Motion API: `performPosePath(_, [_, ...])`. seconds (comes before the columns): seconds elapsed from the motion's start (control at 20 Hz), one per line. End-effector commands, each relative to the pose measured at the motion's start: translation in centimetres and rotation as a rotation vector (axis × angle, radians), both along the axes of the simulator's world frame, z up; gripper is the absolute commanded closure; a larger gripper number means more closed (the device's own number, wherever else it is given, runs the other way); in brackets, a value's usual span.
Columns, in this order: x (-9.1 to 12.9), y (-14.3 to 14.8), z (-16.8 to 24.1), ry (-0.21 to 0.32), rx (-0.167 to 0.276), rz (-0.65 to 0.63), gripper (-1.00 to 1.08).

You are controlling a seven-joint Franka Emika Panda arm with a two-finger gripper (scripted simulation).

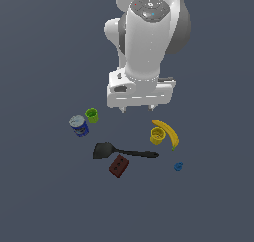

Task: Pick up a designated object from a clutter of objects.

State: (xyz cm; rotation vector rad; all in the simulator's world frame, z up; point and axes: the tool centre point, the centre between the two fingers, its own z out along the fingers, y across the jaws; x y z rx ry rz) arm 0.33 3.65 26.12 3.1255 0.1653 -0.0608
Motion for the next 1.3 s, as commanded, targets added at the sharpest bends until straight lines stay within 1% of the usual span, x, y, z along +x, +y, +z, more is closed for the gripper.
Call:
performPosePath(0.0, [0.2, 1.2, -1.9, -0.004, -0.003, 0.025, -0.92])
performPosePath(0.3, [0.3, 4.9, -7.5, -0.017, -0.005, 0.103, -0.92])
performPosePath(0.65, [-0.5, 8.7, -13.0, -0.029, 0.005, 0.181, -0.92])
performPosePath(0.95, [-1.3, 10.6, -15.6, -0.035, 0.014, 0.22, -0.92])
performPosePath(1.25, [-1.6, 11.2, -16.5, -0.036, 0.018, 0.232, -0.92])
